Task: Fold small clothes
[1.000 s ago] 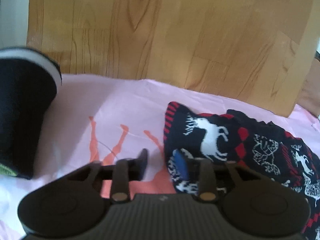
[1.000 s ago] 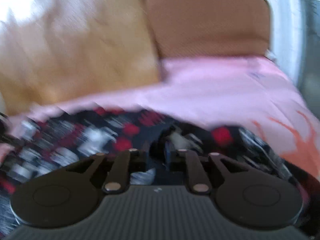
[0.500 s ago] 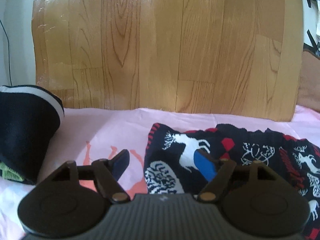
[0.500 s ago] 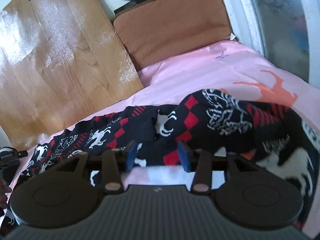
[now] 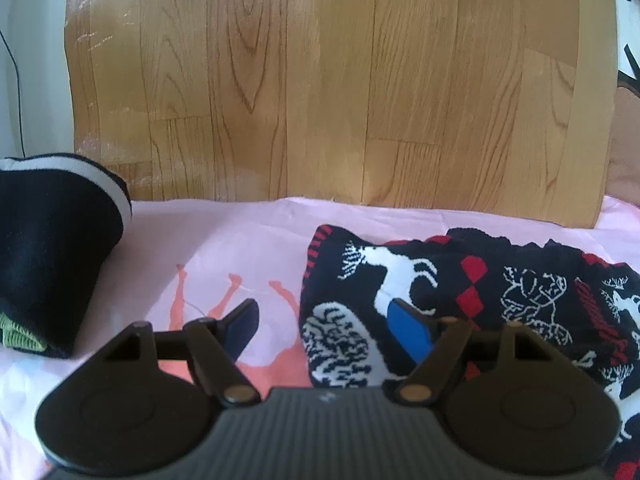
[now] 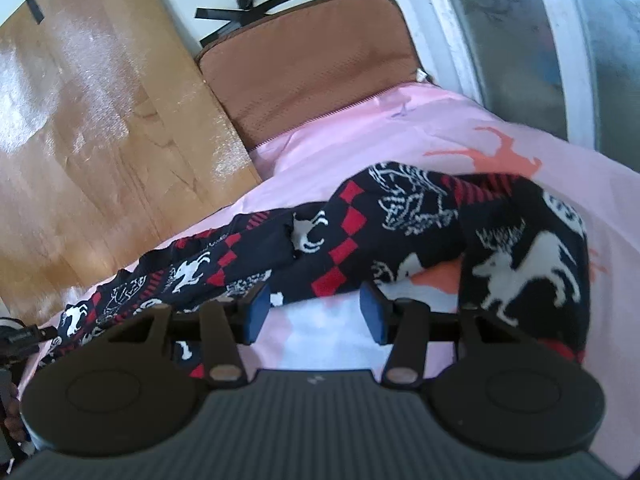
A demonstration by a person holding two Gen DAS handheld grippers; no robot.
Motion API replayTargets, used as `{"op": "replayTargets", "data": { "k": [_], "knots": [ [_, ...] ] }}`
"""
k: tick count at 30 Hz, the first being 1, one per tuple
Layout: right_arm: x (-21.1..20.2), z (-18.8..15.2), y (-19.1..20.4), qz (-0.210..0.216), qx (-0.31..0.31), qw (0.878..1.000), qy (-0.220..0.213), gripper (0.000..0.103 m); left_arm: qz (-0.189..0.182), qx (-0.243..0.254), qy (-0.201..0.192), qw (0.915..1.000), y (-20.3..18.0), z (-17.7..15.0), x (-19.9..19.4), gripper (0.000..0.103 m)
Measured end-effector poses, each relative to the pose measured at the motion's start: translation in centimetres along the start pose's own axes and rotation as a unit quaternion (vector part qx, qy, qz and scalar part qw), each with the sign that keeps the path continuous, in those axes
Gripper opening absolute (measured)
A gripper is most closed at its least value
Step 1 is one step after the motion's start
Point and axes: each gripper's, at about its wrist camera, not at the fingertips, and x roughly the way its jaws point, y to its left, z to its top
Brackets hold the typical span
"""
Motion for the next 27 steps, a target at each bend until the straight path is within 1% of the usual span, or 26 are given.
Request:
{"op": "replayTargets", "data": {
  "k": [5,9,12,13,15,18,20,21,24,27],
  "knots": [
    [-0.7,-0.2,-0.2,-0.018,-0.001,1.0,0.002,0.053,0.006,-0.005,0.003,1.0,0.3,0.0,0.0,0.073],
    [-1.3,-0.2,-1.5,-0.04,0.032,0.999,0.009,0.053,0.01,-0.008,0.0,0.9999,0.5,0.1,-0.2,0.073],
    [-1.8,-0.2,-2.5,-0.062,0.06,0.996,0.005,0.053,0.009,-0.013,-0.001,0.9999,0.8,0.2,-0.3,0.073],
    [-1.9,-0.2,-2.9,-0.062,0.069,0.996,0.003,0.053,0.008,-0.014,-0.002,0.9999,0.8,0.2,-0.4,0.073],
    [-2.3,-0.2,-3.2,-0.067,0.08,0.995,-0.004,0.053,0.007,-0.016,-0.003,0.9998,0.9,0.3,-0.5,0.073],
    [-2.8,0.1,-2.9,-0.095,0.073,0.993,-0.024,0.053,0.005,-0.018,-0.004,0.9998,1.0,0.3,-0.6,0.073],
    [-3.3,0.2,-2.7,-0.114,0.076,0.99,-0.046,0.053,0.004,-0.02,-0.005,0.9998,1.1,0.4,-0.7,0.073],
    [-3.5,0.2,-2.7,-0.116,0.074,0.989,-0.051,0.053,0.003,-0.021,-0.005,0.9998,1.1,0.4,-0.7,0.073],
    [-3.6,0.4,-2.3,-0.092,0.075,0.992,-0.045,0.054,0.003,-0.023,-0.006,0.9997,1.2,0.4,-0.8,0.073],
    [-3.4,0.3,-2.0,-0.051,0.106,0.993,-0.018,0.057,0.003,-0.023,-0.006,0.9997,1.2,0.5,-0.8,0.073]
  ]
}}
